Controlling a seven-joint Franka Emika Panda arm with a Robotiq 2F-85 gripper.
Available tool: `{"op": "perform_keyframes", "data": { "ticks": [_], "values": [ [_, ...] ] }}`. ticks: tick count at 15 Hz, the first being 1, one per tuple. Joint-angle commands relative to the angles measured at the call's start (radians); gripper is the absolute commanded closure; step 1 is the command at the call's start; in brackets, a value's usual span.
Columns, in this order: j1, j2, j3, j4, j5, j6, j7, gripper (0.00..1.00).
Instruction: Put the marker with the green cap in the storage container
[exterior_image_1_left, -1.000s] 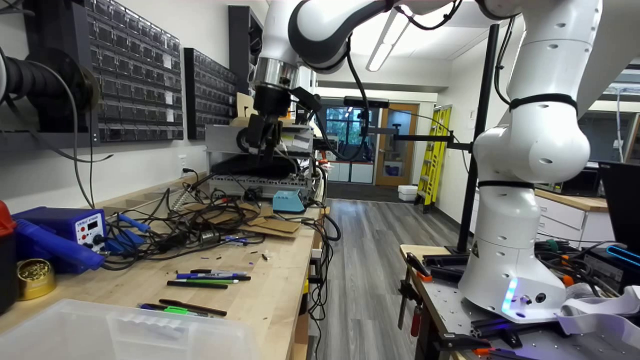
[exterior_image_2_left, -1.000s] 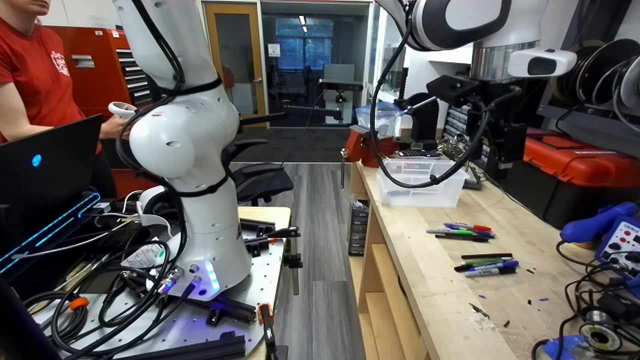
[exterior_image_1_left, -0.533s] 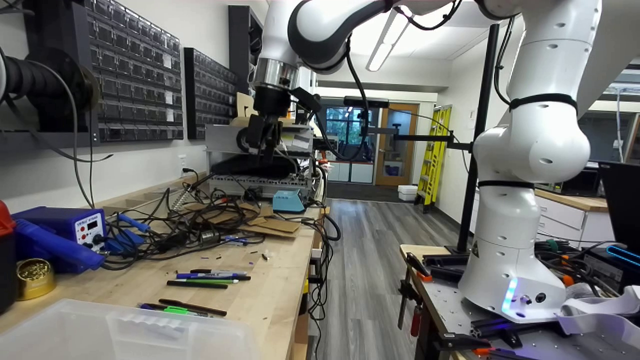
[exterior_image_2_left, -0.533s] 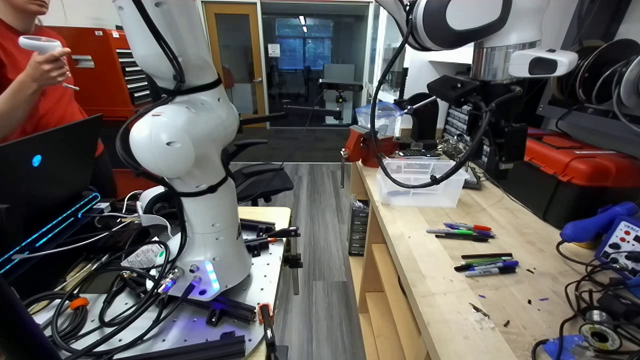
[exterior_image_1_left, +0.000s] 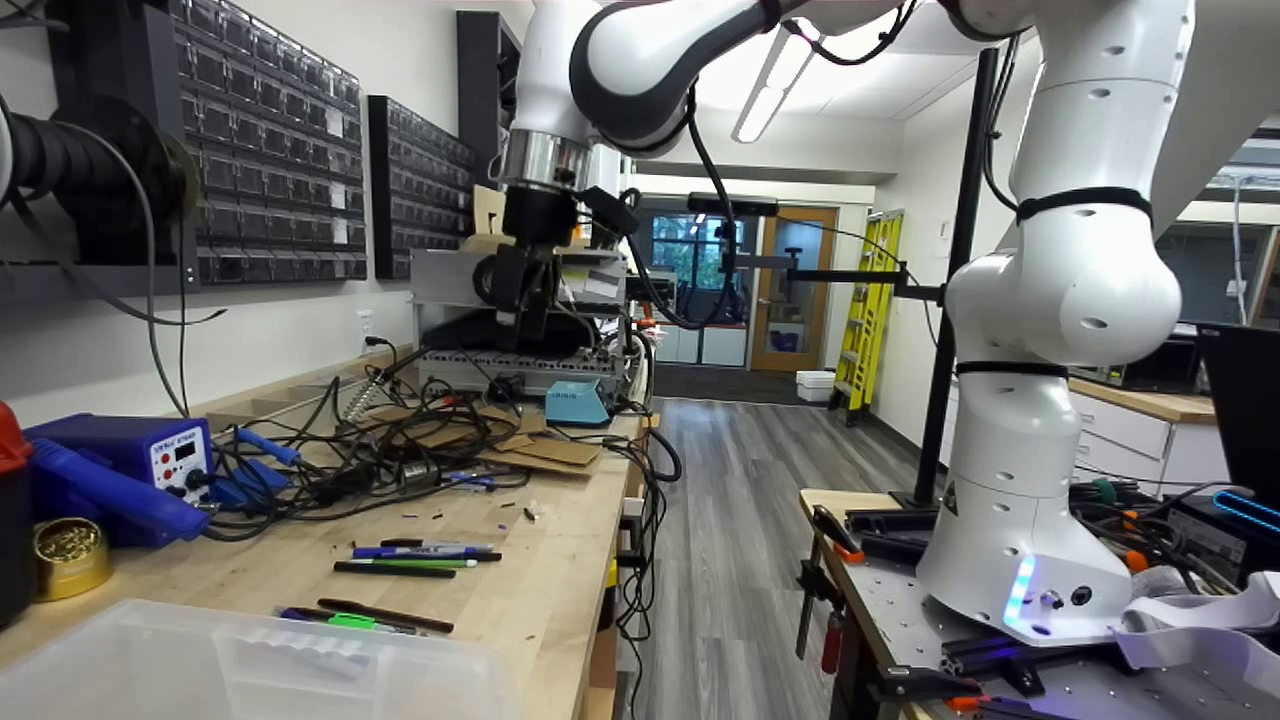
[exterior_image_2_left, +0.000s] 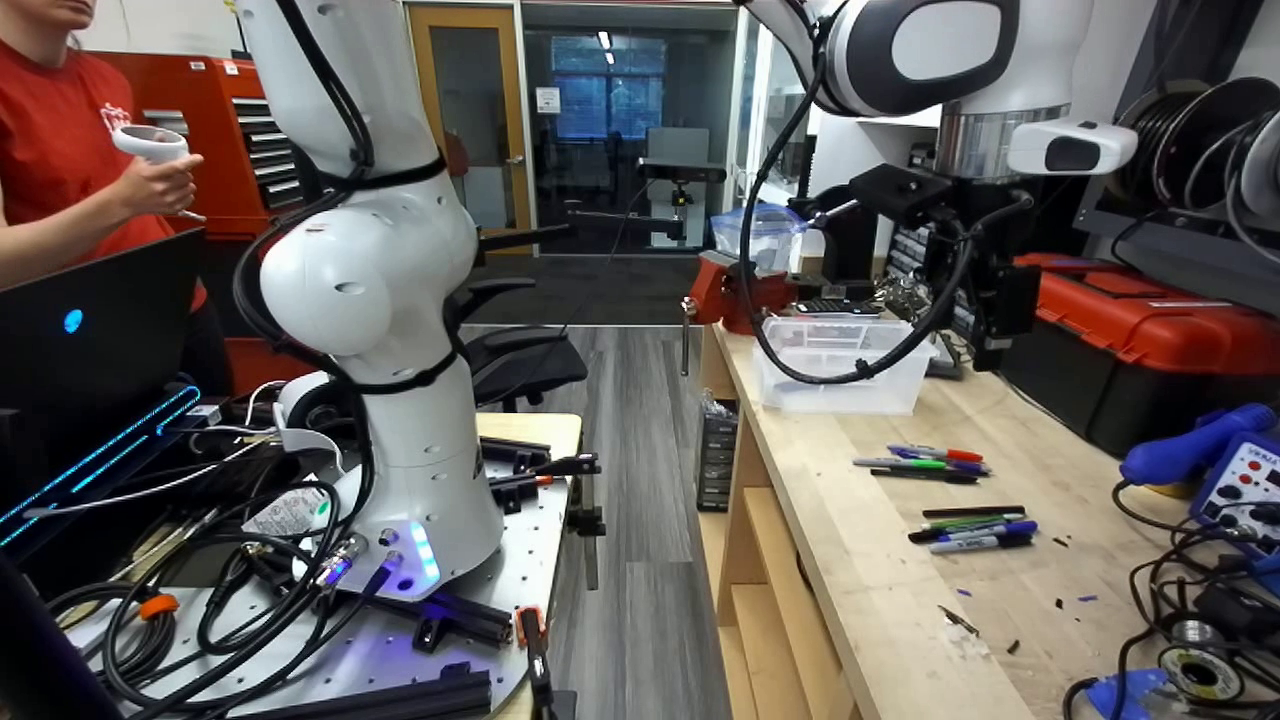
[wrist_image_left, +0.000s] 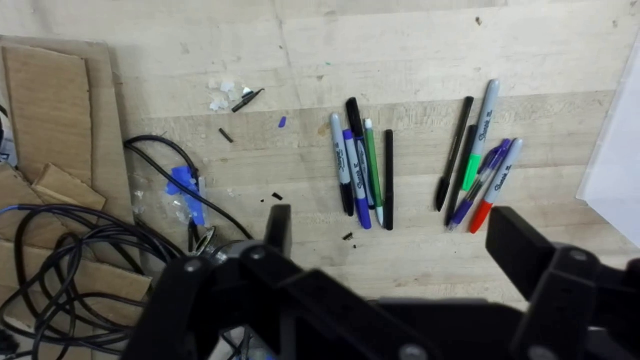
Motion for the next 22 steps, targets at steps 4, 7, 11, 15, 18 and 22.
{"op": "perform_keyframes", "data": {
  "ticks": [4,7,11,15,18,22],
  "values": [
    [0.041,0.083,0.03,0.002,-0.028,0.056,0.085,0.0],
    [0.059,0.126,0.042,0.012,-0.035,0.089,0.119,0.0],
    [0.087,0.186,0.056,0.032,-0.038,0.117,0.156,0.0],
    [0.125,0.264,0.058,0.06,-0.085,0.168,0.226,0.0],
    [0.169,0.32,0.039,0.072,-0.179,0.225,0.354,0.0],
    [0.165,0.322,0.048,0.061,-0.151,0.211,0.311,0.0]
  ]
}}
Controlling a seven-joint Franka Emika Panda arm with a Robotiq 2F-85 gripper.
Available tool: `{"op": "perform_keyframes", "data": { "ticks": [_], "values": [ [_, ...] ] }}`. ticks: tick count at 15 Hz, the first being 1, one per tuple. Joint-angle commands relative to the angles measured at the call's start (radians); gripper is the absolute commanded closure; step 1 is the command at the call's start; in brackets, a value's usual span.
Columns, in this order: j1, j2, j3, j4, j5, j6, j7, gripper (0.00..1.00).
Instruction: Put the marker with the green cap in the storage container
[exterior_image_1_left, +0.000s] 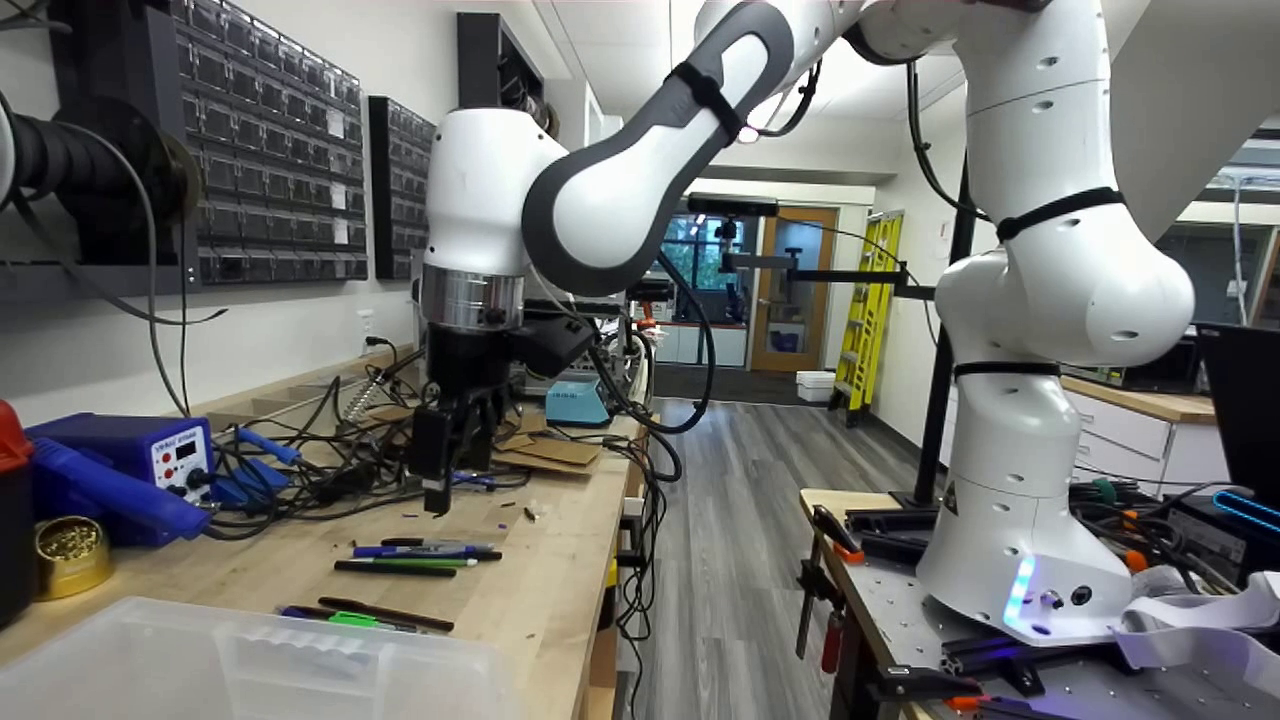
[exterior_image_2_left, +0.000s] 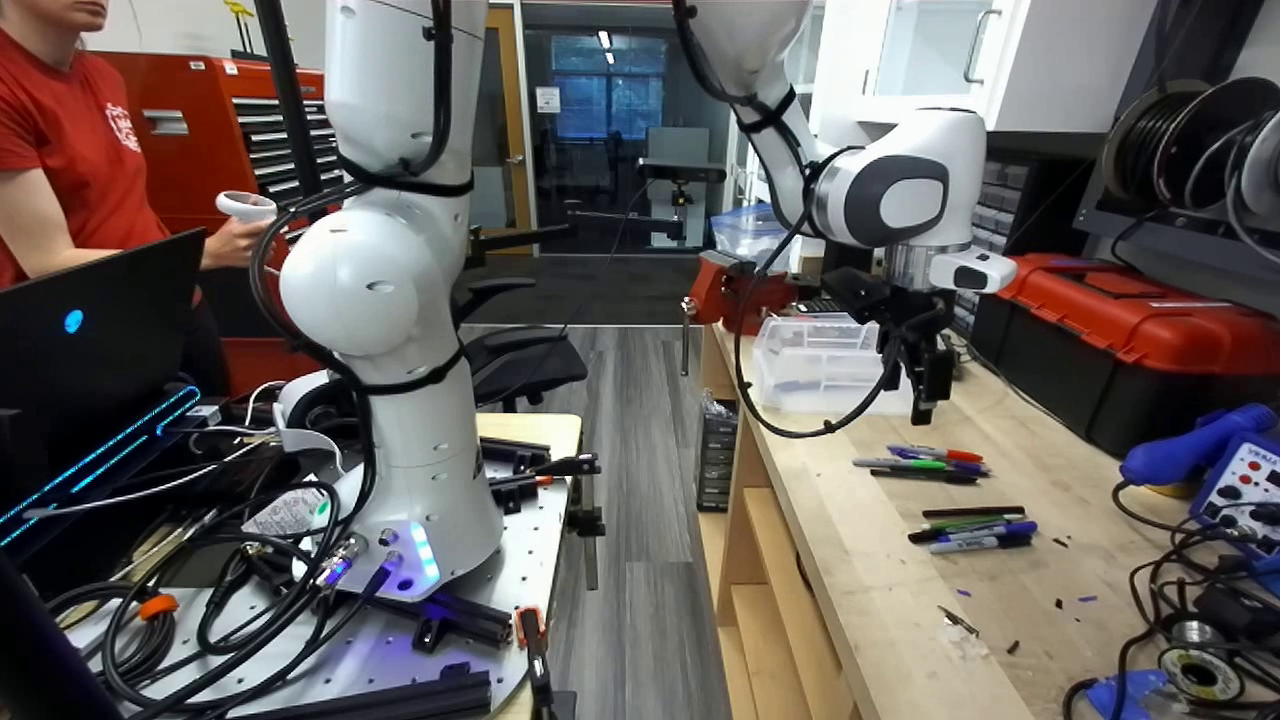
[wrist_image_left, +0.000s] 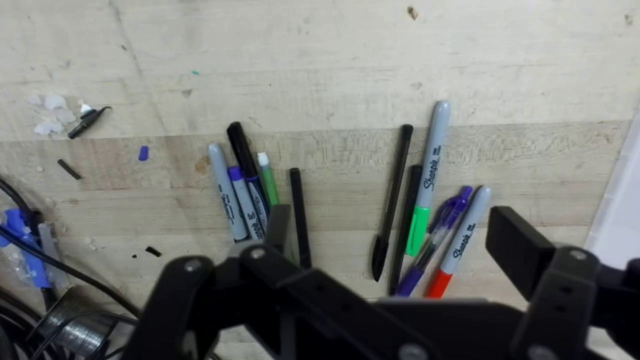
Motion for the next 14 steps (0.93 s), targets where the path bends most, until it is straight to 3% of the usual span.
{"op": "perform_keyframes", "data": {
  "ticks": [1,7,14],
  "values": [
    [0.008,-0.001,-0.01,0.001,0.005,-0.002,-0.005,0.0],
    [0.006,-0.001,-0.012,0.006,0.005,-0.002,-0.007,0.0],
    [0.056,0.073,-0.007,0.017,-0.004,0.009,0.066,0.0]
  ]
}}
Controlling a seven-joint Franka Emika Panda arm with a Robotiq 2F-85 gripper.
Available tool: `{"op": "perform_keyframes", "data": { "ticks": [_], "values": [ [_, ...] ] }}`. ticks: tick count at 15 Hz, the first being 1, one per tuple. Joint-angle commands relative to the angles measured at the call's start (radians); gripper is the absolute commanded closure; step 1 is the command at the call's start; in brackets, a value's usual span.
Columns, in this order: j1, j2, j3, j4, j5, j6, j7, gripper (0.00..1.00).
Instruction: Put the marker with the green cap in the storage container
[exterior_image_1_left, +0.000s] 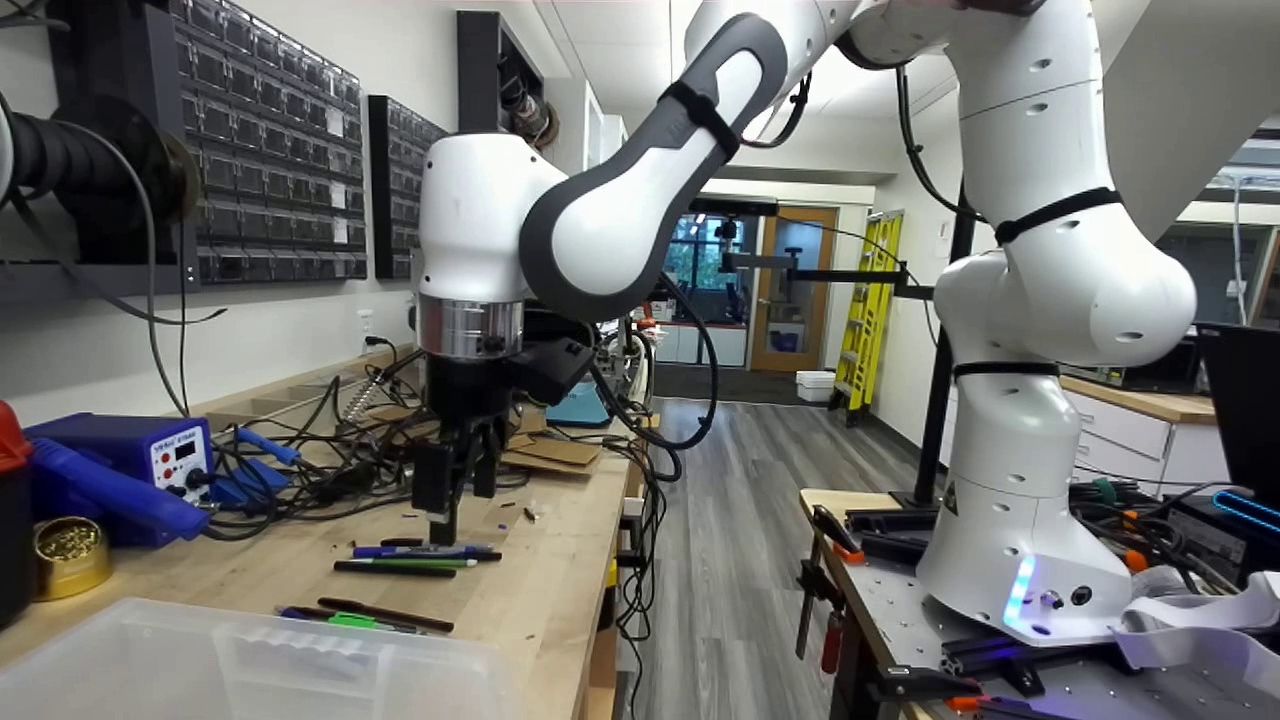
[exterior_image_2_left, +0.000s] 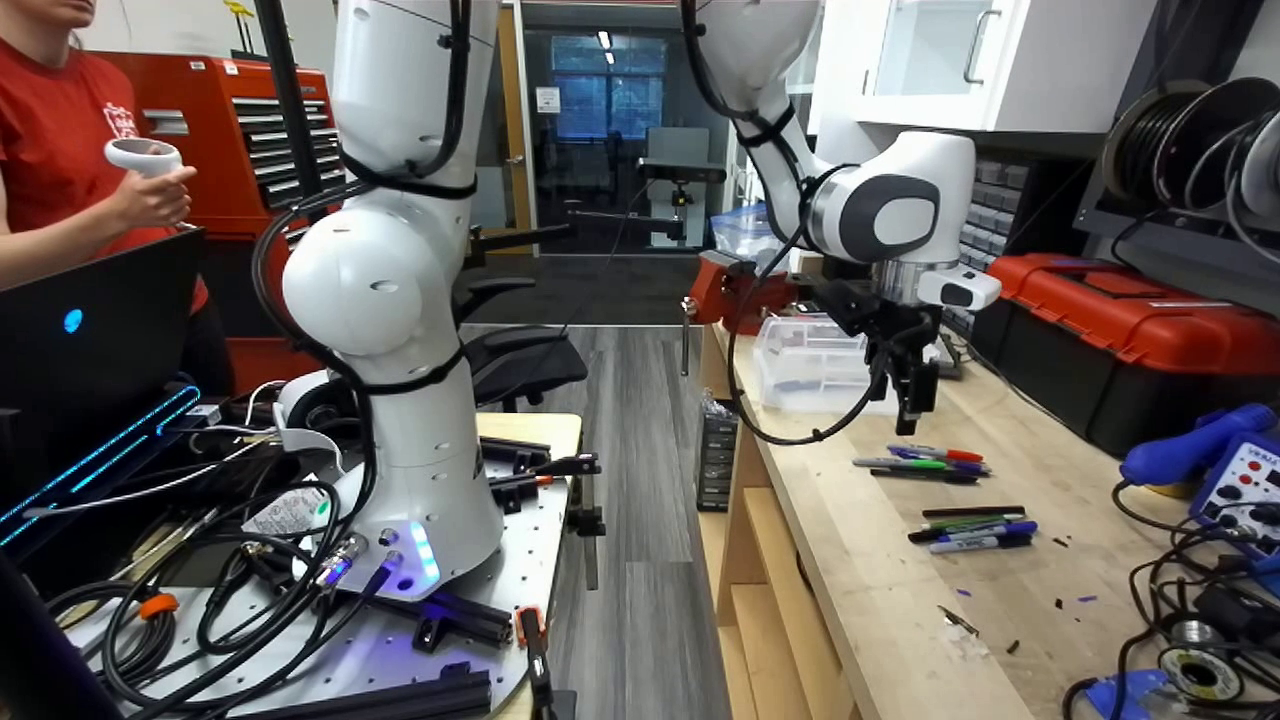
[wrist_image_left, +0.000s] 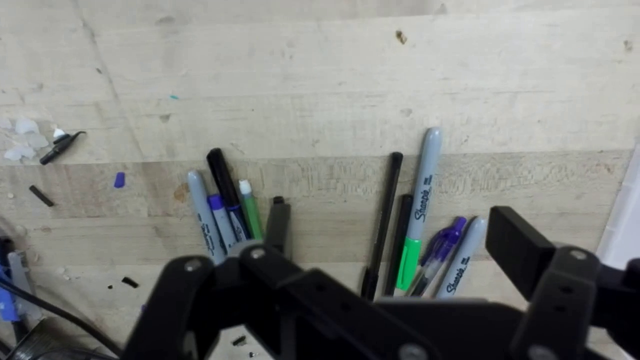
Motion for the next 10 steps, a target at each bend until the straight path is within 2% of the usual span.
{"op": "perform_keyframes", "data": {
  "ticks": [1,10],
  "values": [
    [0.041,0.045,-0.007,0.021,-0.002,0.008,0.05,0.0],
    [0.103,0.172,-0.018,0.117,0.006,0.016,0.098,0.0]
  ]
}}
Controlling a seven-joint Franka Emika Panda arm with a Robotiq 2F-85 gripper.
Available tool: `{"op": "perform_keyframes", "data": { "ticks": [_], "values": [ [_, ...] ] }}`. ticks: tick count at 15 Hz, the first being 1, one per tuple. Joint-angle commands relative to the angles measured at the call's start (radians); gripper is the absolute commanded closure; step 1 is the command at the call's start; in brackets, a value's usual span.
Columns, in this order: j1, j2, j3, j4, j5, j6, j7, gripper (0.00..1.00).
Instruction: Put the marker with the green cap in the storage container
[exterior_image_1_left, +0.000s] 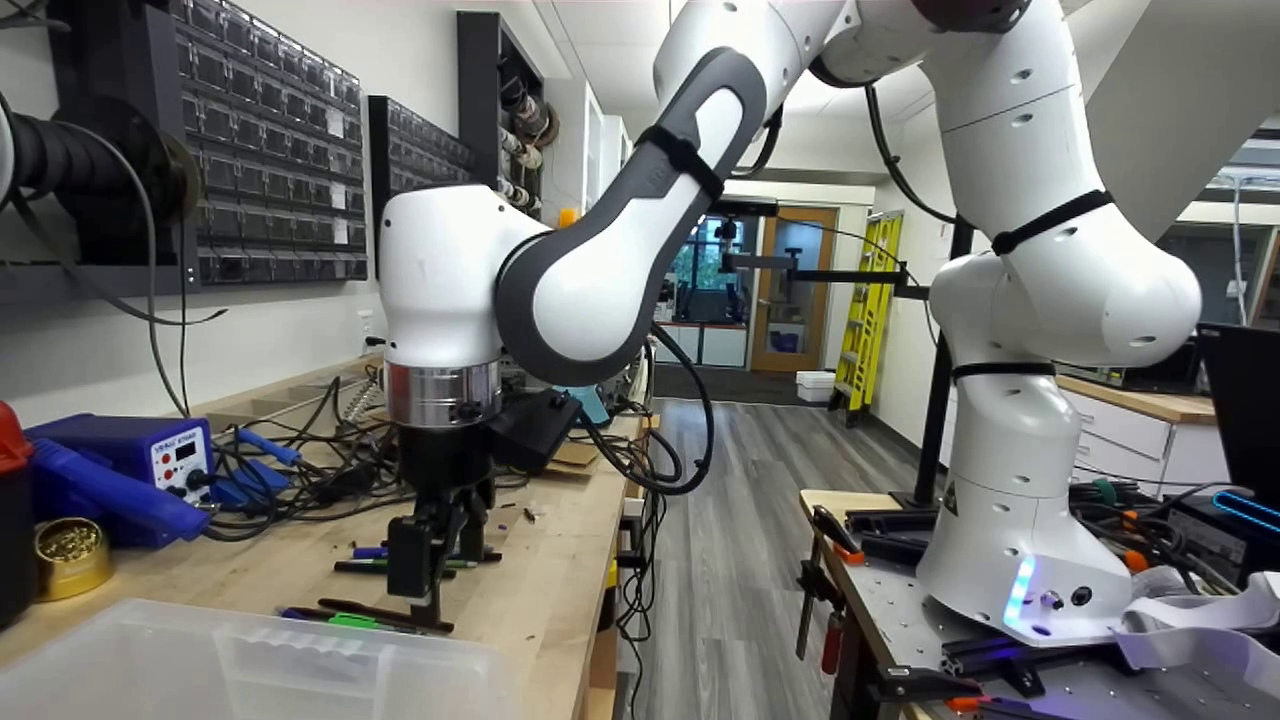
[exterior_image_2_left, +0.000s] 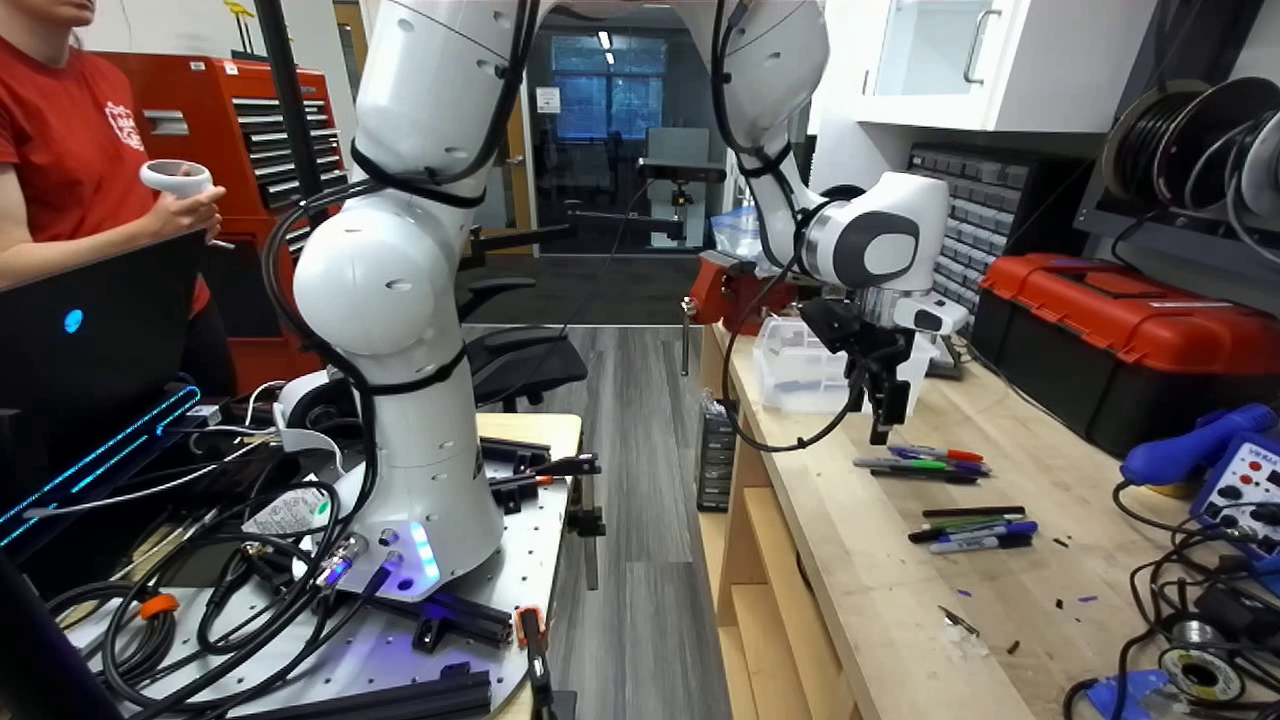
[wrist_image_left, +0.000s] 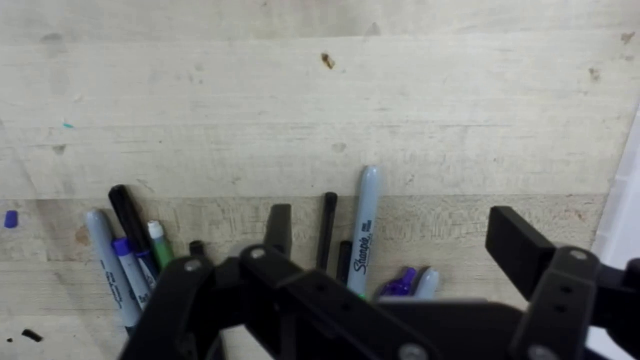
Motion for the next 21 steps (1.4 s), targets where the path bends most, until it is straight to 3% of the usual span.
{"op": "perform_keyframes", "data": {
  "ticks": [1,13,14,16,21],
  "values": [
    [0.031,0.051,-0.021,0.051,0.007,0.014,0.038,0.0],
    [0.037,0.176,-0.05,0.146,0.039,0.002,0.044,0.0],
    [0.036,0.18,-0.051,0.149,0.046,-0.001,0.043,0.25],
    [0.033,0.187,-0.05,0.154,0.059,-0.006,0.039,0.32],
    [0.033,0.183,-0.049,0.16,0.094,-0.013,0.041,0.66]
  ]
}}
